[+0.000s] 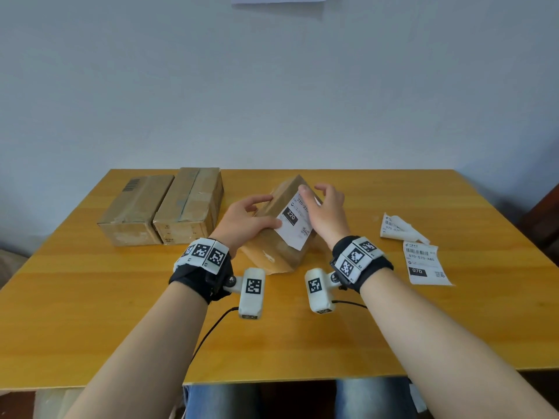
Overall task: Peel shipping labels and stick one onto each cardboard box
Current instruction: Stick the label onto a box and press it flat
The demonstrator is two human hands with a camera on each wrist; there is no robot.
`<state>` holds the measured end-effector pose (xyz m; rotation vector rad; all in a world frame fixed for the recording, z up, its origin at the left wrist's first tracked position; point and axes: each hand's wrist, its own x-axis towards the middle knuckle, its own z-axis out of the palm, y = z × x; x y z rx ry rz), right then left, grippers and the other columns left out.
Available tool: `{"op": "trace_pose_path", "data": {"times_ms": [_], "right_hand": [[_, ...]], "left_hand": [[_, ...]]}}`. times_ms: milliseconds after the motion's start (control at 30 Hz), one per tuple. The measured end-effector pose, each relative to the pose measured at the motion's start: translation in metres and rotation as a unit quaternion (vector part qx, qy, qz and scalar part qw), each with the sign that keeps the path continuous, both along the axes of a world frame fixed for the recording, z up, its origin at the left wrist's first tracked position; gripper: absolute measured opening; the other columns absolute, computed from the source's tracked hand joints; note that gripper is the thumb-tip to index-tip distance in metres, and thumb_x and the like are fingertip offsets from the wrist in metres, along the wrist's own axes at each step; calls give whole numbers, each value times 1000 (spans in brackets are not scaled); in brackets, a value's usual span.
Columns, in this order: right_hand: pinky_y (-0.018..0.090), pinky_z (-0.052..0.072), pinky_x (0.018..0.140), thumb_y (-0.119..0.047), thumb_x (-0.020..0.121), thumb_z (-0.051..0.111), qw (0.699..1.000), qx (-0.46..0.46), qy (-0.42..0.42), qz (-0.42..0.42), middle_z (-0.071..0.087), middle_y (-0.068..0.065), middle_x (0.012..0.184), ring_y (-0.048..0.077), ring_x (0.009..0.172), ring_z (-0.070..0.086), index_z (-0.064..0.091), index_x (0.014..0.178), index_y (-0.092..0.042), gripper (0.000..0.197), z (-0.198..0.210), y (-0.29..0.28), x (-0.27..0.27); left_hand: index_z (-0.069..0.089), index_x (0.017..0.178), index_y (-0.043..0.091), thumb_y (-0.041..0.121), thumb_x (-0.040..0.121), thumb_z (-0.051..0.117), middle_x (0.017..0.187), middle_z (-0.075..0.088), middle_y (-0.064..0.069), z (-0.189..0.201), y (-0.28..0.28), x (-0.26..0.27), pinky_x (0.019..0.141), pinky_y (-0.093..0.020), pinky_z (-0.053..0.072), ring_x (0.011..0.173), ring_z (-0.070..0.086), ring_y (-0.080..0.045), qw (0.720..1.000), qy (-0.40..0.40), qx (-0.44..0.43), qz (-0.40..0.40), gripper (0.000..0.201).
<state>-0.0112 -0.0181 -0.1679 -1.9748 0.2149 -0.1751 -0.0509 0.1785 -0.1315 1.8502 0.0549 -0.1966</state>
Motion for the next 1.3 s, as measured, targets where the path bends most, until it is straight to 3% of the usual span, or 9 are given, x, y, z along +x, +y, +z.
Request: {"op": "trace_pose_path", "data": {"times_ms": [133,333,567,733,900,1000,1100,1200,1300], "right_hand": [[48,52,101,-90,68,47,1000,12,-16,-17,51,1,134,26,125,53,48,124,-30,82,-1,4,1],[36,41,91,-78,85,59,999,-13,-26,-45,56,1,130,26,127,49,50,127,-25,68,-18,-1,4],[49,54,97,-96,67,48,998,-20,-17,-54,61,-2,122,26,119,58,47,116,-33,80,-30,1,5],[49,57,93,-95,69,48,997,-32,-19,-64,63,-3,118,25,117,59,47,113,-32,77,-31,1,7],[47,58,89,-93,74,47,996,-70,-24,-58,63,-3,117,24,114,61,51,114,-28,76,-31,-1,10],[42,55,89,-81,87,52,993,-104,-28,-38,63,-3,116,24,115,60,54,118,-21,67,-31,-5,16],[46,55,91,-81,88,50,993,-112,-25,-37,64,0,116,27,113,61,49,109,-26,58,-32,-6,21],[48,58,87,-89,81,42,992,-116,-20,-40,64,0,113,26,107,63,47,108,-28,67,-35,-7,21],[47,60,79,-86,86,42,991,-122,-24,-47,64,-1,107,24,100,65,49,106,-26,63,-37,-11,19]], "left_hand": [[67,134,40,23,82,87,132,55,2,-2,-3,-1,85,-31,51,127,51,-14,999,-25,17,-15,59],[67,137,43,27,83,87,136,58,1,-7,-6,-3,98,-39,58,113,64,-12,999,4,3,-47,60],[68,124,58,50,64,88,133,68,1,-6,-3,1,101,-47,59,116,70,-22,996,45,20,-68,64],[65,137,48,35,84,87,132,69,1,-8,4,2,95,-40,60,112,72,-21,996,39,24,-75,59],[72,124,45,45,73,90,124,71,-4,-13,7,2,91,-37,59,108,72,-22,998,43,23,-27,54],[73,115,41,36,80,90,119,75,-1,-14,10,2,85,-36,60,103,74,-19,999,43,8,-1,40],[73,117,34,26,82,90,115,76,-1,-16,10,3,75,-32,61,95,76,-18,999,35,-15,22,40],[72,117,34,27,76,94,118,73,-5,-22,8,4,89,-41,63,101,75,-21,997,18,-36,61,47],[74,109,39,47,59,96,120,71,-4,-27,6,1,95,-46,62,107,72,-21,995,6,-42,91,55]]}}
